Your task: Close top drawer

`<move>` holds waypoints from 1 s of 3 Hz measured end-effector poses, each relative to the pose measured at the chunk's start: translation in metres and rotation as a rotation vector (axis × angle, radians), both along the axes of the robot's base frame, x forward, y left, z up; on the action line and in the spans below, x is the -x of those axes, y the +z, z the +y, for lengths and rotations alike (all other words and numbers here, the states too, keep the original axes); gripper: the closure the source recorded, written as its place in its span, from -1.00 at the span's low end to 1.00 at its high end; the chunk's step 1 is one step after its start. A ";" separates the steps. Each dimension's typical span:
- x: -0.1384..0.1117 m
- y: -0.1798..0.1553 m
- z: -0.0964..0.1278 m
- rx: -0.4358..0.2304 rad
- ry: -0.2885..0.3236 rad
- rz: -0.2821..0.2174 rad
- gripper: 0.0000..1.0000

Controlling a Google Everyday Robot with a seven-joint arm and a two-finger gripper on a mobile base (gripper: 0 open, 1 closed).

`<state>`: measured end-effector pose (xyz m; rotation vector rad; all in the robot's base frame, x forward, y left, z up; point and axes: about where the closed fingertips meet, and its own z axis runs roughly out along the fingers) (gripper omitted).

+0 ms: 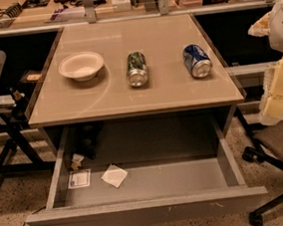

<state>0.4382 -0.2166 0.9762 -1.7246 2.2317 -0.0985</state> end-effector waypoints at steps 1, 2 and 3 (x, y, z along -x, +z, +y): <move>0.000 0.000 0.000 0.000 0.000 0.000 -1.00; 0.000 0.000 0.000 0.000 0.000 0.000 -0.63; 0.000 0.000 0.000 0.000 0.000 0.000 -0.17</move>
Offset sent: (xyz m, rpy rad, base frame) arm 0.0000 0.0000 0.0000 0.0000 0.0000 0.0000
